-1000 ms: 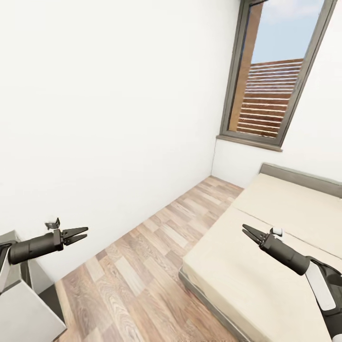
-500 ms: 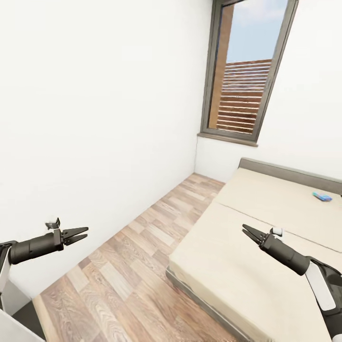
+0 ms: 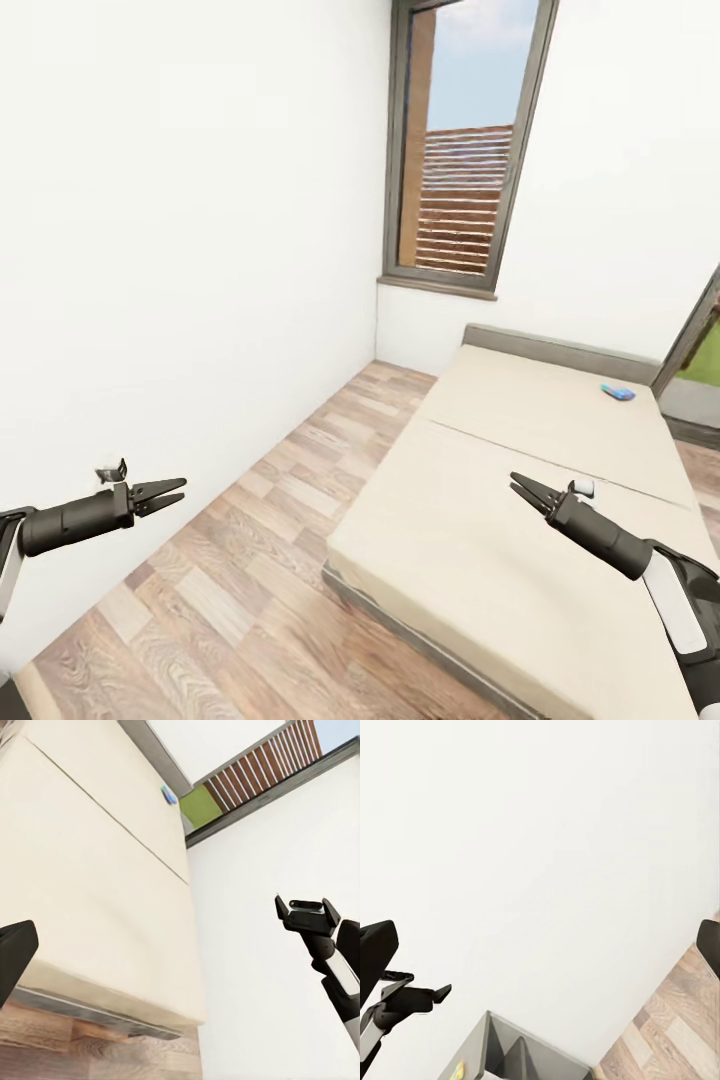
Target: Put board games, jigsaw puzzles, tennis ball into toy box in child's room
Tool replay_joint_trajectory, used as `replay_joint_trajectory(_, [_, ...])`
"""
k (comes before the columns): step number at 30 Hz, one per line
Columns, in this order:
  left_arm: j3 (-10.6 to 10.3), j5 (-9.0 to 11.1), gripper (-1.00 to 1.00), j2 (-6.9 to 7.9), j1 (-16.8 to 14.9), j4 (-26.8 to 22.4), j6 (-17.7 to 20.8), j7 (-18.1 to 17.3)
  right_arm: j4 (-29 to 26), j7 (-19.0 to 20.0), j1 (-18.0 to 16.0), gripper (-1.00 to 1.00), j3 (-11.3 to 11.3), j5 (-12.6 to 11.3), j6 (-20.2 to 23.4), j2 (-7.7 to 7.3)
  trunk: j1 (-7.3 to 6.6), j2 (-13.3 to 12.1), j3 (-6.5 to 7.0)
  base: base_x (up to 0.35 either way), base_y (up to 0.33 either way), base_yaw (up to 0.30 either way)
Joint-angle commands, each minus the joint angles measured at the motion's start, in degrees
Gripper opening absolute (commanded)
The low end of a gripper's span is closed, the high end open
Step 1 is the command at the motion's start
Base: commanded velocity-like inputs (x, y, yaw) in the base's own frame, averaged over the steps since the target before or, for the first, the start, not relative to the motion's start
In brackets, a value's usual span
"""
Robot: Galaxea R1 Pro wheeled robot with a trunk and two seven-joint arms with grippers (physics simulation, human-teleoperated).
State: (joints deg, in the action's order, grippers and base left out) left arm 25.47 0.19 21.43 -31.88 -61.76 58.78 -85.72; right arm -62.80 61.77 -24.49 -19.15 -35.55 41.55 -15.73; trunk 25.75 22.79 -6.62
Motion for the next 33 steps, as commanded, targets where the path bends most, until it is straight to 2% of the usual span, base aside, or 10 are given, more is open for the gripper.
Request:
replay_joint_trajectory(1, [0.0, 0.0, 1.00, 0.02, 0.0, 0.0, 0.6, -0.2, 0.0, 0.0, -0.1, 1.00, 0.0, -0.2, 0.4, 0.00, 0.03, 0.1, -0.15, 0.000, 0.000, -0.258])
replay_joint_trajectory(23, [0.0, -0.1, 1.00, 0.02, 0.0, 0.0, 0.5, -0.2, 0.1, 0.0, 0.0, 1.00, 0.0, -0.2, 0.4, 0.00, 0.03, 0.1, -0.76, 0.000, -0.004, -0.258])
replay_joint_trajectory(33, [-0.1, -0.2, 1.00, -0.06, 0.0, 0.0, 0.5, -0.1, 0.3, 0.0, -0.1, 1.00, 0.0, -0.3, 0.3, 0.00, 0.03, 0.1, -1.03, 0.000, -0.135, -0.258])
